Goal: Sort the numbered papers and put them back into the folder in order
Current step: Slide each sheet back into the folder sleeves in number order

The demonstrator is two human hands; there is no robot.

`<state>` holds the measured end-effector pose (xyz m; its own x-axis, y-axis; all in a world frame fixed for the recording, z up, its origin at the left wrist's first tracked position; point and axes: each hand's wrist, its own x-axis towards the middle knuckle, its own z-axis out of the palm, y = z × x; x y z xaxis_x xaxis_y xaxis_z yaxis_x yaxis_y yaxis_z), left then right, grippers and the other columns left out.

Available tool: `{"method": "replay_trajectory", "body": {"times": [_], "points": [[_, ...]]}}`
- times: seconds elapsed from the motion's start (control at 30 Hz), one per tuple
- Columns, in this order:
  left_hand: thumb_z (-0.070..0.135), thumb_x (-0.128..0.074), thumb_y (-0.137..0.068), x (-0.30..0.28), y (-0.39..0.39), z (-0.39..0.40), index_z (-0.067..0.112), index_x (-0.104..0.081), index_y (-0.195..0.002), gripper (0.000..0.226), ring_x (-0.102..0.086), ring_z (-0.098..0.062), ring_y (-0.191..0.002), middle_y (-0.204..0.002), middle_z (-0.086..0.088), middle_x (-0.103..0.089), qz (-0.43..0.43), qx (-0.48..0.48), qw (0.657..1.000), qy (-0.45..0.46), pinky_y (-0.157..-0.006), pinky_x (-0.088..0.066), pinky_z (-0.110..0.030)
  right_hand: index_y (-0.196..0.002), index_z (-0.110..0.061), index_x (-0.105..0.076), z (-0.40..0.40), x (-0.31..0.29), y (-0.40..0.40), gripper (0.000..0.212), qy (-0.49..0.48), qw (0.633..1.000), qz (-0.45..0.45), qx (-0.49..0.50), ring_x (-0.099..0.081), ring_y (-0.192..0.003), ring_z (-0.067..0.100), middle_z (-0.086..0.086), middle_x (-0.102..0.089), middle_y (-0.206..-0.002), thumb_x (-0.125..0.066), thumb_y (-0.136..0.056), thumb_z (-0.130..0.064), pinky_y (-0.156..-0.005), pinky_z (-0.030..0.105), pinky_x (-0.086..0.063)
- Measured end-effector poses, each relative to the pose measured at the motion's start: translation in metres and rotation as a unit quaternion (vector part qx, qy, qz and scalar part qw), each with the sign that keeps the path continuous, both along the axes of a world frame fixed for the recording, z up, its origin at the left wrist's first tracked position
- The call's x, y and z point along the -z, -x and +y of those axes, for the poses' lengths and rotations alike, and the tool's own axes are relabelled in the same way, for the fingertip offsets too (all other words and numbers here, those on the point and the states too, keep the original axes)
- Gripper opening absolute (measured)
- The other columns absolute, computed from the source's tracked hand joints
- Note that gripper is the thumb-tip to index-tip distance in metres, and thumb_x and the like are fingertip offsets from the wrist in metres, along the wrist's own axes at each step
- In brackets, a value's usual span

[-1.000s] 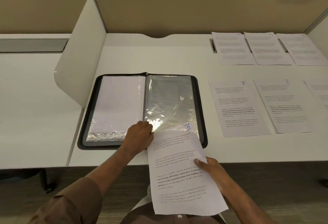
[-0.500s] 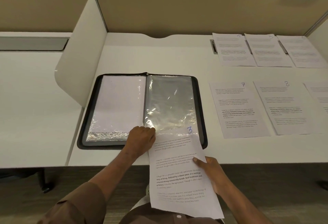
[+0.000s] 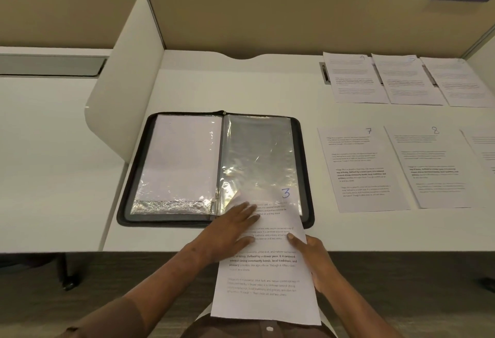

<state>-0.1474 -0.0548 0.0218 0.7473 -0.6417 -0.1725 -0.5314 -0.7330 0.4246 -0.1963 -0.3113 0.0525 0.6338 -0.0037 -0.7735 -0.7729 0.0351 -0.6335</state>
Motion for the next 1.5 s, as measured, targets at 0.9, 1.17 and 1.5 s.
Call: {"method": "replay_trajectory", "body": {"times": [0.9,1.17,1.5], "points": [[0.056,-0.031,-0.098,0.037,-0.025,-0.065,0.021,-0.020,-0.160,0.072,0.002,-0.027,-0.156,-0.170,-0.006,-0.003,-0.088,-0.175,0.980,-0.026,-0.123,-0.001,-0.053,-0.071,-0.018,-0.068,0.014,-0.024,-0.118,0.051,0.294,0.929,-0.216,-0.070,-0.069,-0.066,0.018,0.001,-0.071,-0.070,-0.060,-0.089,-0.065,-0.069,0.032,-0.059],[0.064,-0.033,-0.095,0.041,-0.026,-0.080,0.023,-0.019,-0.161,0.079,-0.003,-0.031,-0.156,-0.169,-0.007,-0.007,-0.056,-0.211,0.974,-0.062,-0.119,0.004,-0.063,-0.064,0.000,-0.065,0.004,0.008,-0.153,0.038,0.323,0.924,-0.171,-0.115,-0.059,-0.061,0.027,0.015,-0.064,-0.067,-0.076,-0.086,-0.029,-0.067,0.040,-0.051],[0.067,-0.028,-0.096,0.044,-0.038,-0.075,0.024,-0.007,-0.162,0.082,0.004,-0.026,-0.156,-0.170,-0.003,0.004,-0.068,-0.229,0.970,-0.049,-0.122,0.011,-0.056,-0.077,-0.008,-0.067,0.004,0.019,-0.146,0.024,0.243,0.959,-0.143,-0.029,-0.066,-0.069,0.021,0.006,-0.069,-0.075,-0.072,-0.092,-0.025,-0.061,0.029,-0.053]]}}
